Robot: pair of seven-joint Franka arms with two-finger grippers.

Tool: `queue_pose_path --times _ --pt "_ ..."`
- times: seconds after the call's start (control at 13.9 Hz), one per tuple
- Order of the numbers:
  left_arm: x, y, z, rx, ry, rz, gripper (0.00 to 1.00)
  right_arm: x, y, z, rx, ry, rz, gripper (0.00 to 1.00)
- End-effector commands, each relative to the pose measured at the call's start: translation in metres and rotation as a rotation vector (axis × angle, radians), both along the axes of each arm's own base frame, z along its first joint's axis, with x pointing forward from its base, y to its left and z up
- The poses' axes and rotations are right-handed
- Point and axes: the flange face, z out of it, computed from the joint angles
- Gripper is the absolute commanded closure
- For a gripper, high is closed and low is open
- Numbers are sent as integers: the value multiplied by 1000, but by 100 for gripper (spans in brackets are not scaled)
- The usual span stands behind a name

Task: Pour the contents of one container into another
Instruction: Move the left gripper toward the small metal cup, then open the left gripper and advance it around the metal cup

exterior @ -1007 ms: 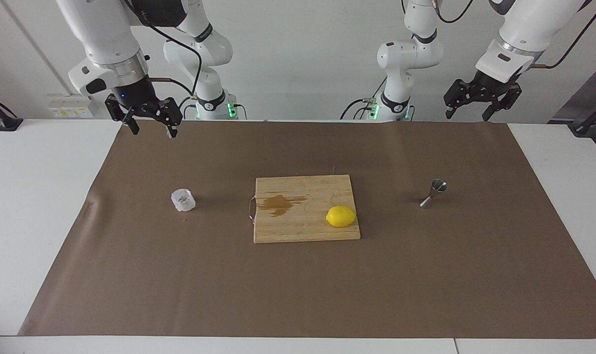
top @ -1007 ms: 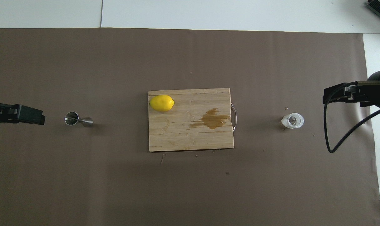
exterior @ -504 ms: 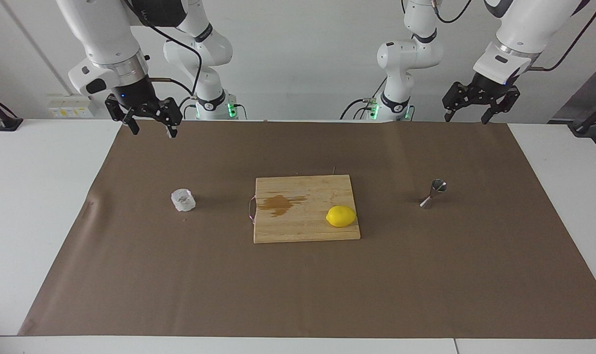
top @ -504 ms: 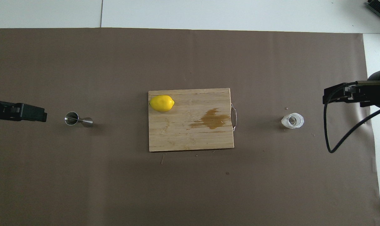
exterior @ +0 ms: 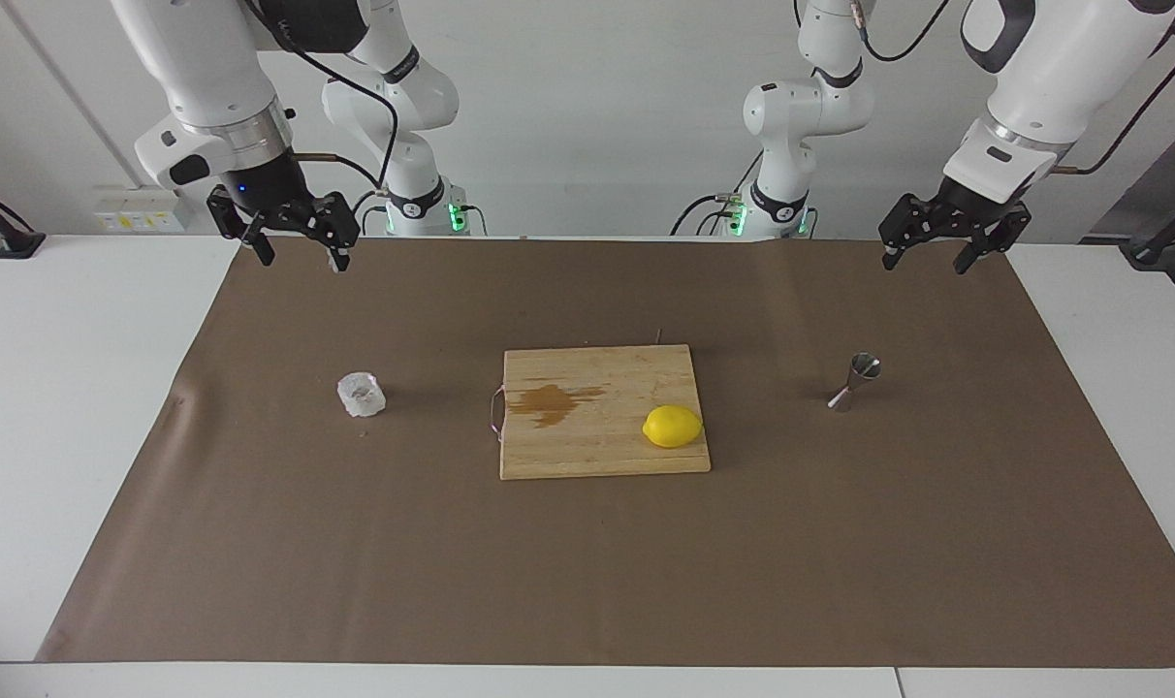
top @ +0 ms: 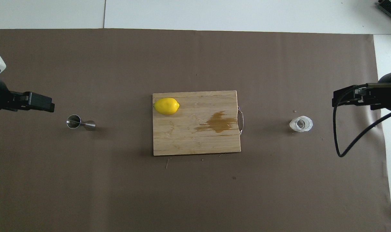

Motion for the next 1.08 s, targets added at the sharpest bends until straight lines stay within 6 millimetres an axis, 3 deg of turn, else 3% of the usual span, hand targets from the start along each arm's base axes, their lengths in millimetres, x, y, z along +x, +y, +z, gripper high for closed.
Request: queue_pose_path --times 0.0,0.22,0.36,0.65,0.79,1.01 --pt "26 21 -16 -72 -15 71 0 -5 -2 0 4 3 -11 0" --pt "35 49 -50 -155 55 289 0 -5 -2 0 4 3 -11 0" --pt "26 56 -84 -151 101 421 0 -5 -2 0 4 3 -11 0" --pt "-11 74 -116 -131 151 525 0 -5 -2 0 4 3 -11 0" --pt "-15 82 -119 -165 157 579 0 -5 -2 0 4 3 -11 0" --pt "-27 95 -129 -322 270 934 0 -5 -2 0 4 3 -11 0"
